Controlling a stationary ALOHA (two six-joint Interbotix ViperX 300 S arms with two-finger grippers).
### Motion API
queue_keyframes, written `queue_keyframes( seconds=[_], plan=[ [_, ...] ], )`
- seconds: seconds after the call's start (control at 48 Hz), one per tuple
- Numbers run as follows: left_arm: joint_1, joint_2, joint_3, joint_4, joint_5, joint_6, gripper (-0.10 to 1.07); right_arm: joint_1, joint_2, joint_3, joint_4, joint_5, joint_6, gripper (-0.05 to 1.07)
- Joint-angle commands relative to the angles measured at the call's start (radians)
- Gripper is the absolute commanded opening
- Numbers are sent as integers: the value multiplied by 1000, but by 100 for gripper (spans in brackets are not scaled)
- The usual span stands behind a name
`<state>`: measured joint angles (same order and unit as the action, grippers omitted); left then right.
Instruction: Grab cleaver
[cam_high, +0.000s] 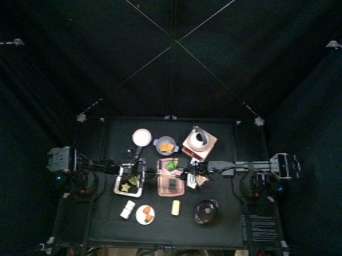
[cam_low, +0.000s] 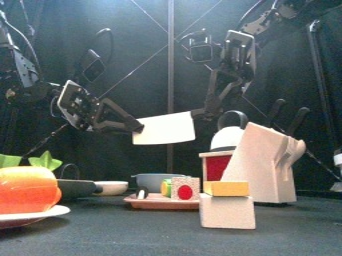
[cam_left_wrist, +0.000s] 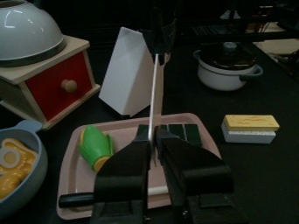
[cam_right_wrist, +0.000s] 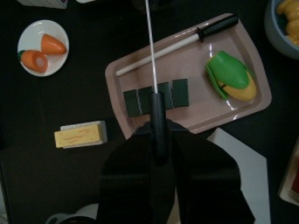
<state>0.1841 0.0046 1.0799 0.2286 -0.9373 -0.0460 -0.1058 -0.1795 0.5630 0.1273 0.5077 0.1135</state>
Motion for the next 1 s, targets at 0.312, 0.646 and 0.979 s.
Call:
queue_keyframes(
  seconds=[0.312,0.646,0.979],
  plan=[
    [9,44,-48,55,-11,0,38,-2,-31,15,0,-8,9,35],
    [9,63,-71,55,-12,0,38,-8,-26,23,-2,-2,9,35],
    [9,64,-72,55,-3,-2,38,-11,-17,38,-17,0,9,35]
  ],
)
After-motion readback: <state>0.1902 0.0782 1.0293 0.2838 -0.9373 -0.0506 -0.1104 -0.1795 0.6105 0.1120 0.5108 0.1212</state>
